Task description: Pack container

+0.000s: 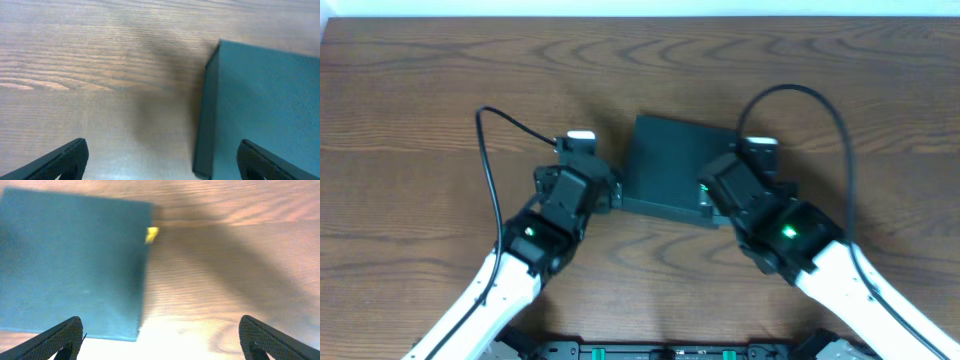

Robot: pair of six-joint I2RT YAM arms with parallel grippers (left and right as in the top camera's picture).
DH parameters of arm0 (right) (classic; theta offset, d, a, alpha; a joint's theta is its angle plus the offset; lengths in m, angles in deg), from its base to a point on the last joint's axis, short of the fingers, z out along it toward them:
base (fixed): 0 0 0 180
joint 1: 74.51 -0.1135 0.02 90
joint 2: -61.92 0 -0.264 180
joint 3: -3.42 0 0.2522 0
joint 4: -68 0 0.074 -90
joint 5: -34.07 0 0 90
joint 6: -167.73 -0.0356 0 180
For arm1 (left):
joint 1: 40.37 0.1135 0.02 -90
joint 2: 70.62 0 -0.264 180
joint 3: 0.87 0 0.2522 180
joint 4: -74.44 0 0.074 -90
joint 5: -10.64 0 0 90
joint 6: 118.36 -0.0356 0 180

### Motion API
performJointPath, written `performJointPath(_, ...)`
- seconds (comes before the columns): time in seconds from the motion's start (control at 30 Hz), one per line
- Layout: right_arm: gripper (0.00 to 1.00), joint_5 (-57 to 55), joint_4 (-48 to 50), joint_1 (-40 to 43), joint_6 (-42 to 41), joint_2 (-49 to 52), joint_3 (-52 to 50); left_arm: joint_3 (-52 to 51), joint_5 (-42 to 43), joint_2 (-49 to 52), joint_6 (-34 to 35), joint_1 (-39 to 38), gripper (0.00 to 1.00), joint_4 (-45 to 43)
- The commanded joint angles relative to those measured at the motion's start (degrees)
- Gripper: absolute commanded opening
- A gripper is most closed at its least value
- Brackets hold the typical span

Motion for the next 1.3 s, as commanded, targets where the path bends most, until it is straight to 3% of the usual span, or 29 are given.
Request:
performJointPath(0.0,0.99,-5.57,-1.73,2.82,-3.52,-0.74,0.55,0.68,7.76,3.54,-1.07,5.38,0.96,-1.92)
performJointPath(0.2,0.99,-5.81,-0.15,14.32,-3.41,3.98,0.13,2.23,11.98,9.55,-1.38,11.13,0.95,-2.62)
performJointPath(0.4,0.99,4.94,8.33,23.10,-0.26,12.44,0.13,4.72,12.94,13.53,-3.45,11.58,0.95,-2.84)
performJointPath(0.73,0.99,13.03,18.01,23.06,0.81,24.96,0.13,5.90,12.85,16.61,-3.87,11.58,0.95,-3.02)
performJointPath(1.27,0.99,16.31,24.85,23.06,0.37,27.54,0.13,5.90,16.57,20.46,-3.80,11.45,0.95,-2.75)
